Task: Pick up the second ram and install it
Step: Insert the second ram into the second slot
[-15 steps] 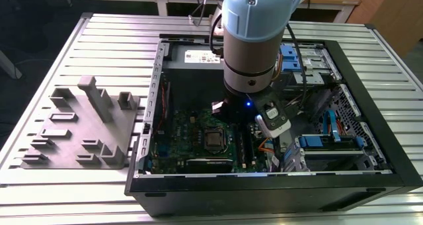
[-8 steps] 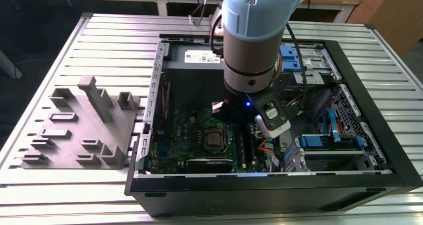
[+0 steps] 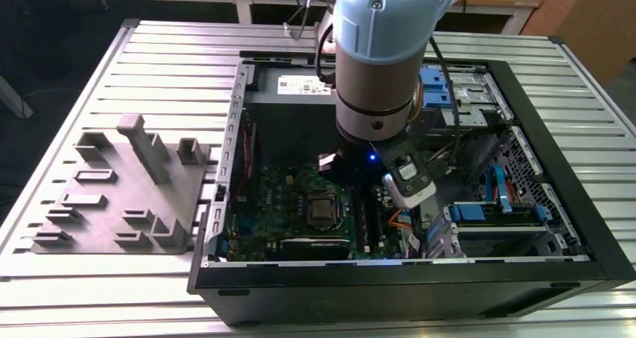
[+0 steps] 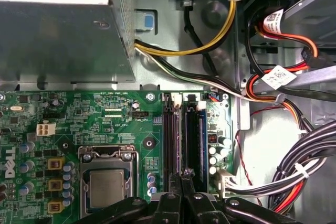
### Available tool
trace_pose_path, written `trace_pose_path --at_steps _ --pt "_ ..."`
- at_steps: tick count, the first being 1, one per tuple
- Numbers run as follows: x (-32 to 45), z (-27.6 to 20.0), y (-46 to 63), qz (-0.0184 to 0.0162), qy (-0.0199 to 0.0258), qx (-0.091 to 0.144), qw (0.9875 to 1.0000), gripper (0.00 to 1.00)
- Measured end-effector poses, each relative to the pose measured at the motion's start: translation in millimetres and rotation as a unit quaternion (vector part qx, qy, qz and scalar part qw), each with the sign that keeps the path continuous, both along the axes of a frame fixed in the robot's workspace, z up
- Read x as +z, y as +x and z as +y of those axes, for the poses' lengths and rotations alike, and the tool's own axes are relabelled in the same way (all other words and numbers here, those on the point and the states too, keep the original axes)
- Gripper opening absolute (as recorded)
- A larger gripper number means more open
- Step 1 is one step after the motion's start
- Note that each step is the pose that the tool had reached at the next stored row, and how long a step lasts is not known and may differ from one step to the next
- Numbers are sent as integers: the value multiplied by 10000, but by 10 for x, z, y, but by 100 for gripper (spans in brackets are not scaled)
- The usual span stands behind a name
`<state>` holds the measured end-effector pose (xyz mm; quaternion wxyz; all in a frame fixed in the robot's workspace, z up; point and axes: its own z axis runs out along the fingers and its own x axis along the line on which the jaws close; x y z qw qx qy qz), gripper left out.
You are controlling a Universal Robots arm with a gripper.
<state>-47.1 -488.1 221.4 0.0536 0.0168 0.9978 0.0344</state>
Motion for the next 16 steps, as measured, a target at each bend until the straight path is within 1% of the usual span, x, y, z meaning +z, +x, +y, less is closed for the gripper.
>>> trace_pose_path --at_steps 5,16 --pt "-17 1 -1 0 -1 0 10000 8" --pt "-27 1 -1 0 2 0 10000 8"
